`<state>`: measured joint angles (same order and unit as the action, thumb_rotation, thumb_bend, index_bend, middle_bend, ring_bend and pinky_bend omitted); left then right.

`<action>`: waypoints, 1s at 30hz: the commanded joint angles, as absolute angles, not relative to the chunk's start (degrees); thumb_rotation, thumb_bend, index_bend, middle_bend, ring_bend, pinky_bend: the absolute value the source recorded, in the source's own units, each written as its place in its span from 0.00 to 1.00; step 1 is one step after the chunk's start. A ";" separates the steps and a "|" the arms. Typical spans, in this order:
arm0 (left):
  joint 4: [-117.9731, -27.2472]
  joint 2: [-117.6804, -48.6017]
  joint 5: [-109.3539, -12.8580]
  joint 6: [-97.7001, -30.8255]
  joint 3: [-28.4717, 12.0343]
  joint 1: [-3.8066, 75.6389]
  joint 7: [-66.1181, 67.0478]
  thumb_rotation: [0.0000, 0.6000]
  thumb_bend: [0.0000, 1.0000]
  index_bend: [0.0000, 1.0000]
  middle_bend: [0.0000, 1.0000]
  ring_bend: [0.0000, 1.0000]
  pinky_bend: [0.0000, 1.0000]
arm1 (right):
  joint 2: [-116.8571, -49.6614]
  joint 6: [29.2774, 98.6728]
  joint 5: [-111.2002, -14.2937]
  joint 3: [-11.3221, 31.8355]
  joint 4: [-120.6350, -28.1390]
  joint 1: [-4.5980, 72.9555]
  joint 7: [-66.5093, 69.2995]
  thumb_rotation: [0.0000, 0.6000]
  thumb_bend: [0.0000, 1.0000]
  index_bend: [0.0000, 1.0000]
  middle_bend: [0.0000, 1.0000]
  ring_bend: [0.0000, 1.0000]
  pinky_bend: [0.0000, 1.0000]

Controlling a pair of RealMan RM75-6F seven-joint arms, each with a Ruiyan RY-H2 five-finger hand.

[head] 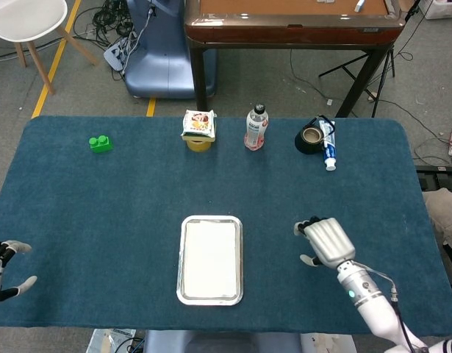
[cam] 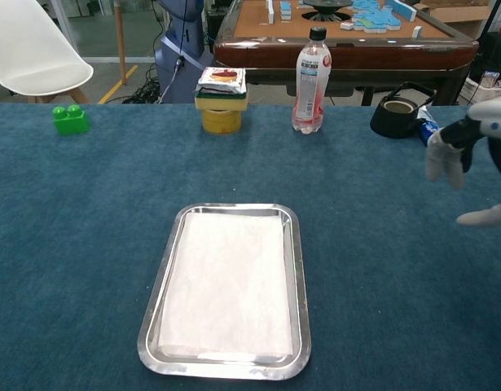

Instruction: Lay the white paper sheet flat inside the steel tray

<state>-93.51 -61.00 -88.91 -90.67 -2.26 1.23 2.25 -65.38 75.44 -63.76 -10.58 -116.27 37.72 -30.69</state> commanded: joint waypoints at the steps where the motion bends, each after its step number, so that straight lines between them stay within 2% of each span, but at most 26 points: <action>1: -93.58 -61.24 -89.31 -90.74 -2.07 1.28 2.60 1.00 0.01 0.37 0.39 0.32 0.47 | -63.09 78.83 -65.92 -11.56 -116.42 34.00 -29.36 1.00 0.19 0.41 0.49 0.37 0.52; 9: -93.26 -62.00 -90.24 -91.01 -1.73 1.37 3.20 1.00 0.01 0.35 0.39 0.32 0.47 | -60.37 85.79 -69.18 -12.08 -115.10 25.54 -27.44 1.00 0.19 0.41 0.49 0.37 0.52; 19: -92.97 -62.65 -90.81 -91.31 -1.58 1.44 3.91 1.00 0.01 0.35 0.39 0.32 0.48 | -58.42 86.83 -71.98 -11.98 -112.14 18.58 -21.44 1.00 0.19 0.41 0.49 0.37 0.52; 30: -92.94 -63.02 -91.45 -91.33 -1.38 1.66 4.23 1.00 0.01 0.35 0.39 0.32 0.48 | -57.24 85.15 -73.45 -8.77 -109.07 15.12 -15.82 1.00 0.19 0.42 0.50 0.37 0.52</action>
<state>-92.93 -63.02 -91.44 -91.33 -1.38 1.65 4.22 -57.46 85.56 -73.21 -9.12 -109.37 15.42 -16.29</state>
